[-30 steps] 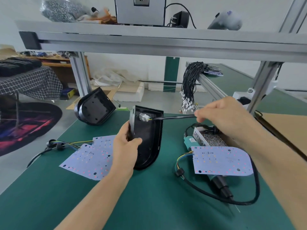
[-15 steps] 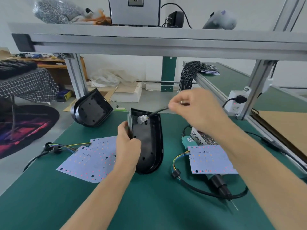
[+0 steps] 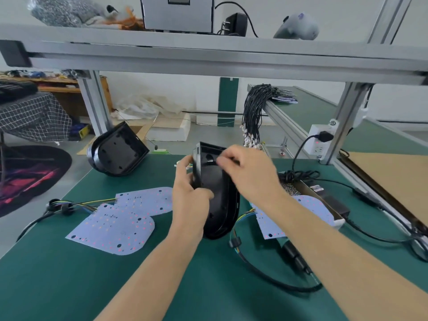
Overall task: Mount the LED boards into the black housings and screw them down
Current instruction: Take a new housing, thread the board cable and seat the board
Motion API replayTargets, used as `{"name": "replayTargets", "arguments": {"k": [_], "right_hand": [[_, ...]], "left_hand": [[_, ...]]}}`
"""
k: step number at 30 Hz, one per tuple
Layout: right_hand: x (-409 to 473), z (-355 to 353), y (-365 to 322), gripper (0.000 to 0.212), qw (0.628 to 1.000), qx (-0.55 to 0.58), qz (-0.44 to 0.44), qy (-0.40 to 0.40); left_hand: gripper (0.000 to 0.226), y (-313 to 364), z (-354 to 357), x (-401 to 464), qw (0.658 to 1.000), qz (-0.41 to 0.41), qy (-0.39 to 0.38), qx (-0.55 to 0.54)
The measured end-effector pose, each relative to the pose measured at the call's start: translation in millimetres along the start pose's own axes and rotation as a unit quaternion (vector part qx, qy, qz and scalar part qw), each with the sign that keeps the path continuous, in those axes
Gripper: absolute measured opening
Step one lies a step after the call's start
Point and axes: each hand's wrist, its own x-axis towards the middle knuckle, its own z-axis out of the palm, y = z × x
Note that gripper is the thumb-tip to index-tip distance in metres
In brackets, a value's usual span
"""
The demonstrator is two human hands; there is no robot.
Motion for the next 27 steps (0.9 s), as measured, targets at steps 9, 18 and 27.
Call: {"name": "replayTargets", "arguments": {"k": [9, 18, 27], "right_hand": [[-24, -30, 26, 0.088, 0.972, -0.002, 0.078, -0.219], [-121, -78, 57, 0.022, 0.959, 0.172, 0.150, -0.166], [-21, -1, -10, 0.033, 0.983, -0.178, -0.028, -0.015]], "left_hand": [[0.060, -4, -22, 23, 0.988, -0.110, 0.103, -0.034], [0.078, -7, -26, 21, 0.990, -0.064, 0.120, -0.040], [0.071, 5, 22, -16, 0.998, 0.051, 0.009, -0.030]]}}
